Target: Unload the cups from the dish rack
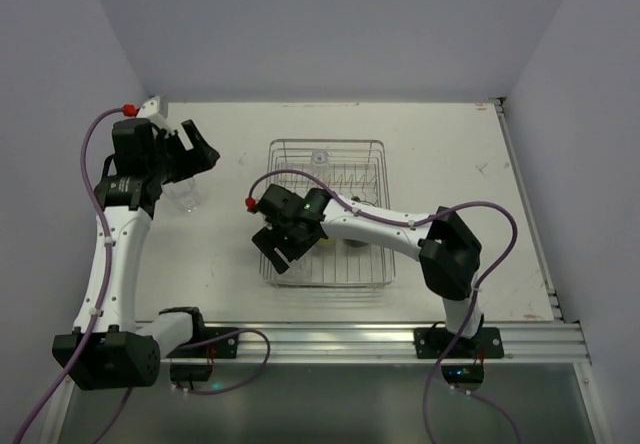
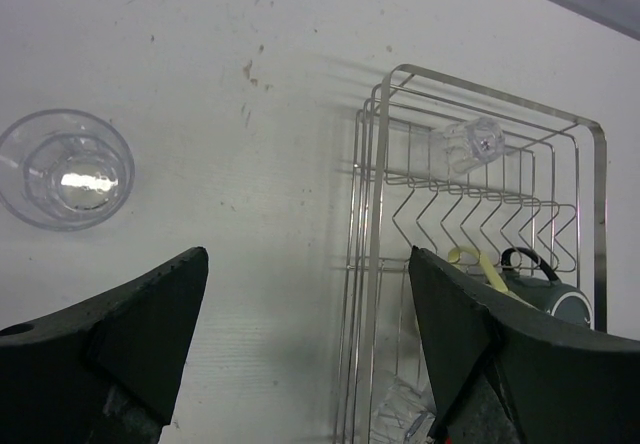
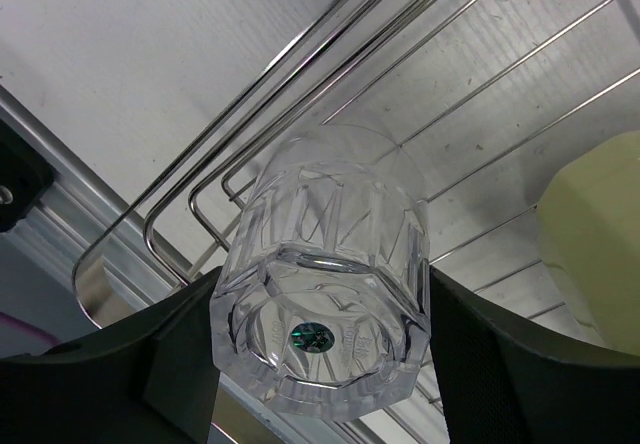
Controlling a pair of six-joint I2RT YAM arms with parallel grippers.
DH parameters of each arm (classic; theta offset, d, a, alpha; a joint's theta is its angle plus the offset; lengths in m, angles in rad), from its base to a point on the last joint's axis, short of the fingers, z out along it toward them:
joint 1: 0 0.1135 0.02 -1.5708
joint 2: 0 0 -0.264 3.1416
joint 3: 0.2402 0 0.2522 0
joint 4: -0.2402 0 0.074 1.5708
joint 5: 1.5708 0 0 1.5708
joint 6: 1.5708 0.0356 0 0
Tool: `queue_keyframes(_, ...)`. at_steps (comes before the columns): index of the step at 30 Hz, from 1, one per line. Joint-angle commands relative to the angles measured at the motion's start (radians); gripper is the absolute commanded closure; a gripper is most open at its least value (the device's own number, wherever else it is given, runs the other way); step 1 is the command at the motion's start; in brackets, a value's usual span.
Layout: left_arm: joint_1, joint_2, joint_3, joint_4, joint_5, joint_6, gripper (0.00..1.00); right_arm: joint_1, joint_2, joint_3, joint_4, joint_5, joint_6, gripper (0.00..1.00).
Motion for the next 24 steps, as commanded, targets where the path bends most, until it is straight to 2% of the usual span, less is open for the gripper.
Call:
queue_keyframes(1, 0.006, -0.027, -0.002, 0.022, 0.04, -0.016, 0.14, 0.003, -0.008, 0.029, 0.009, -0.01, 0.004, 0.56)
queue_keyframes(2, 0.006, -0.029, 0.0, 0.022, 0.054, -0.02, 0.14, 0.003, -0.011, 0.037, 0.004, 0.004, 0.007, 0.67)
queue_keyframes(3, 0.006, -0.032, 0.002, 0.022, 0.063, -0.026, 0.14, 0.003, -0.02, 0.043, -0.005, 0.035, 0.014, 0.87)
queue_keyframes(4, 0.006, -0.041, 0.003, 0.022, 0.088, -0.037, 0.14, 0.003, -0.027, 0.052, -0.014, 0.041, 0.018, 0.96)
queue_keyframes(5, 0.006, -0.049, 0.003, 0.03, 0.105, -0.043, 0.15, 0.003, -0.033, 0.072, -0.031, 0.079, 0.026, 1.0)
queue_keyframes(11, 0.006, -0.095, -0.003, 0.079, 0.287, -0.115, 0.14, -0.002, -0.171, 0.143, -0.059, 0.139, 0.056, 1.0)
queue_keyframes(17, 0.006, -0.13, -0.031, 0.159, 0.458, -0.195, 0.15, -0.061, -0.339, 0.117, -0.008, 0.102, 0.075, 1.0)
queue_keyframes(20, 0.006, -0.141, -0.049, 0.194, 0.511, -0.234, 0.15, -0.106, -0.431, 0.039, 0.03, 0.061, 0.081, 1.0)
queue_keyframes(22, 0.006, -0.142, -0.067, 0.224, 0.568, -0.27, 0.15, -0.155, -0.493, -0.059, 0.105, 0.032, 0.099, 1.0)
queue_keyframes(24, 0.006, -0.144, -0.101, 0.305, 0.628, -0.321, 0.15, -0.211, -0.595, -0.141, 0.216, -0.066, 0.121, 1.0)
